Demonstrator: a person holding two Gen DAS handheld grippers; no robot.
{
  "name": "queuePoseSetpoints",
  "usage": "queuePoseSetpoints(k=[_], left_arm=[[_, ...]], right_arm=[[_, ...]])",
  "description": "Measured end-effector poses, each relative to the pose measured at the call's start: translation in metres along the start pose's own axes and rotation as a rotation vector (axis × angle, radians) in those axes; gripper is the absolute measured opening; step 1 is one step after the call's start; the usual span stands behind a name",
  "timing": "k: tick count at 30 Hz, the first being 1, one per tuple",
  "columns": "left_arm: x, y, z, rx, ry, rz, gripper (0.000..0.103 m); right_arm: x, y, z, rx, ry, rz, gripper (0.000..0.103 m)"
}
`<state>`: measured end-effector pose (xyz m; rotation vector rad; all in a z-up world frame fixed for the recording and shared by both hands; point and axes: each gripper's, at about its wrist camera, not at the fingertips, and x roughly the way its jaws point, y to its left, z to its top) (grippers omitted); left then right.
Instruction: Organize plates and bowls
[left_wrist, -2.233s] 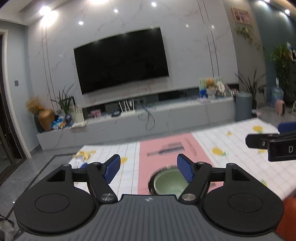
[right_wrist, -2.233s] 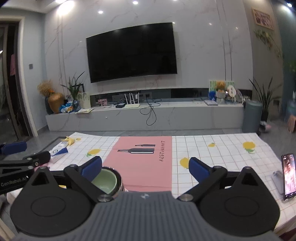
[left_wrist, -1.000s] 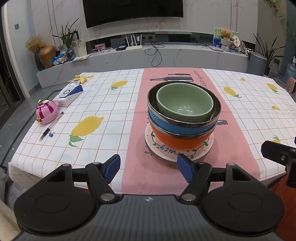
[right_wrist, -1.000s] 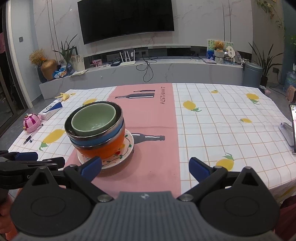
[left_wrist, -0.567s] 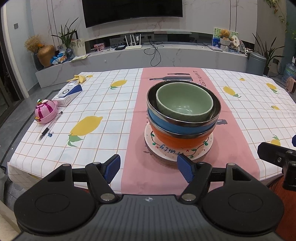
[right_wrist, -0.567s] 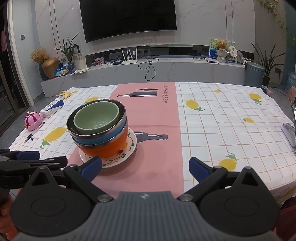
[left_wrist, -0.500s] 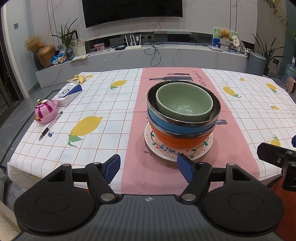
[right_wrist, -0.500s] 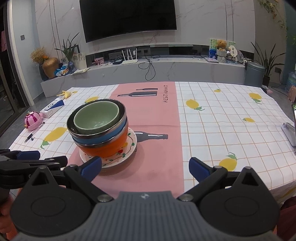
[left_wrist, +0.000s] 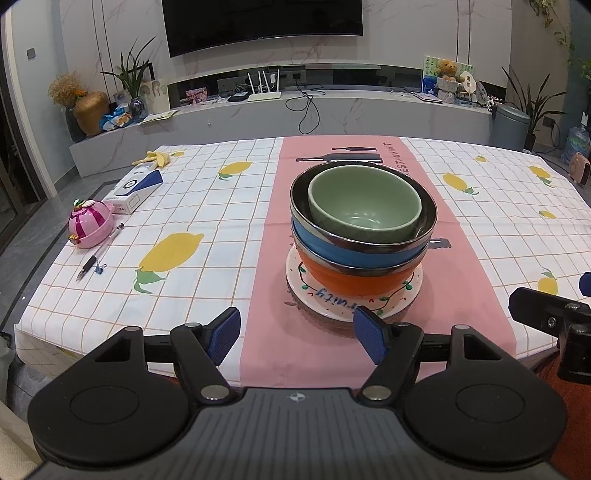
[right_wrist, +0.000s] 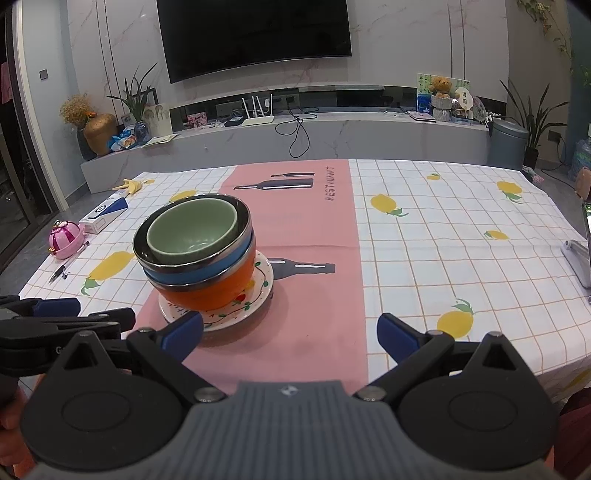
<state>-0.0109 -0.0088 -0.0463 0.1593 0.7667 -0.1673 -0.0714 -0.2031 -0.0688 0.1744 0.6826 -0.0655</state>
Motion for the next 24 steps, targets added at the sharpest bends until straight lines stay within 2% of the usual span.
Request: queuePoseSetpoints(k=[24], left_arm=[[0.003,-0.0022,-0.0015,-0.011,0.007,-0.017,0.082]], right_arm=[[0.0043,-0.0012,-0.0019,0.008,0.022,0.01,0.098]])
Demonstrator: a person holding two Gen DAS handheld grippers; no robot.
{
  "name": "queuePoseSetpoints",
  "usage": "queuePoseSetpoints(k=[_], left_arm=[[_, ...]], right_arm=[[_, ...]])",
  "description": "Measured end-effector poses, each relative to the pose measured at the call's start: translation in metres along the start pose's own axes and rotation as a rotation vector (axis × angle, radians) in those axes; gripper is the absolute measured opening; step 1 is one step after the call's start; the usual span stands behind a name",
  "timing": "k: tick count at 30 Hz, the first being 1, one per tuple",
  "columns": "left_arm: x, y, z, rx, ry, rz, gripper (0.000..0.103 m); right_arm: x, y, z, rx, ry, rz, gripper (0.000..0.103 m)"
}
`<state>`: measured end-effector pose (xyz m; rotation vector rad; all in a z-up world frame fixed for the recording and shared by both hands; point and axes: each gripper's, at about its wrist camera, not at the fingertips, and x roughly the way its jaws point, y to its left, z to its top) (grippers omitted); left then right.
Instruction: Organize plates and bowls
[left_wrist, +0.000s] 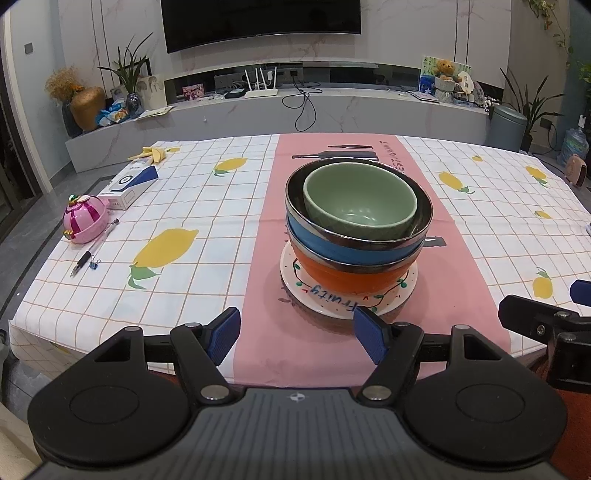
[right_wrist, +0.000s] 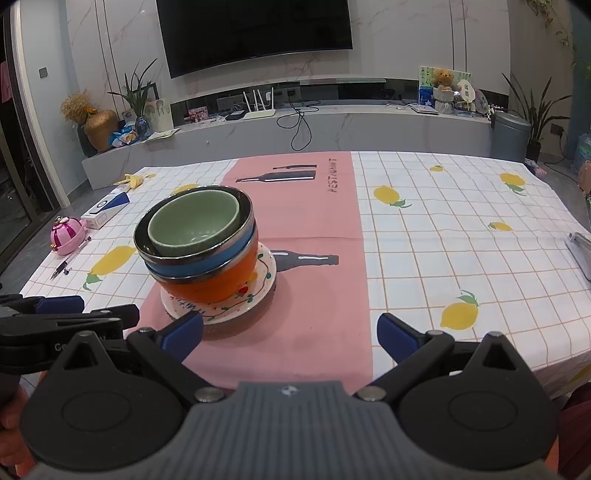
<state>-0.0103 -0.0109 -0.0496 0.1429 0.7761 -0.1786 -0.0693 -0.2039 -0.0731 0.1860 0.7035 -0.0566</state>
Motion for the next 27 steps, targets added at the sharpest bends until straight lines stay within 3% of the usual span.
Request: queuePoseSetpoints(k=[27], left_arm=[[-0.0029,0.002,0.0008,-0.003,-0.004,0.004,0.082]], right_arm=[[0.0007,0.0023,-0.0005,-0.002,0.012,0.004,0.099]])
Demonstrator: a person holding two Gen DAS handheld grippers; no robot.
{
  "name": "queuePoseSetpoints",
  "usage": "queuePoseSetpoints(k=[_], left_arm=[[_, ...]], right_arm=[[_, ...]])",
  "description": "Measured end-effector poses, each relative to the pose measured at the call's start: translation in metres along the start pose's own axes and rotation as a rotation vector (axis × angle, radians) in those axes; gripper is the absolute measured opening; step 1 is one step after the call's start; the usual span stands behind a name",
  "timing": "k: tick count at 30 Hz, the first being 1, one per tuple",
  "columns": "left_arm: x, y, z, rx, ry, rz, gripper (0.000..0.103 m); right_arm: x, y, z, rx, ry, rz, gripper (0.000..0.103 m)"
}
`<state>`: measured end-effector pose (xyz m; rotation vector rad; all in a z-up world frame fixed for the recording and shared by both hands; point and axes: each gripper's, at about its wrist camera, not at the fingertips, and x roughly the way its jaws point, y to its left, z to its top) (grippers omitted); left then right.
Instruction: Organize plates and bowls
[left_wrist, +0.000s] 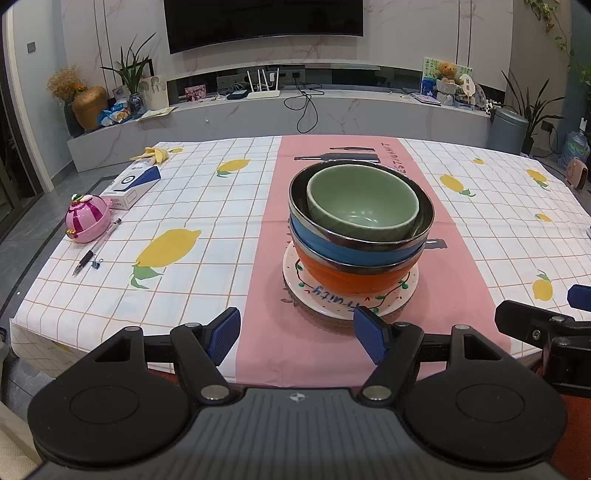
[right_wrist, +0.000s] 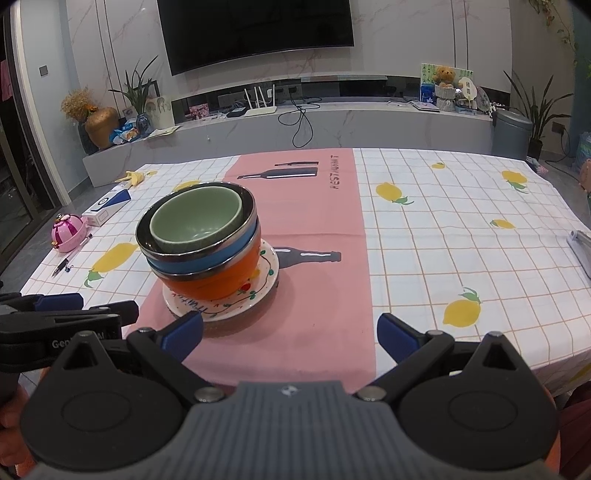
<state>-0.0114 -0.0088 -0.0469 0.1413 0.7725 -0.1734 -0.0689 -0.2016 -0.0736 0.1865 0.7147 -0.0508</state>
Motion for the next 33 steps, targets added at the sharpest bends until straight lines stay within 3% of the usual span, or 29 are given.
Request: queuePoseSetpoints(k=[33], left_arm=[[-0.0067,0.0022,0.0,-0.004,-0.019,-0.006,0.082]], right_arm=[[0.0014,0.0033,-0.001,-0.012,0.013,0.008,0.099]])
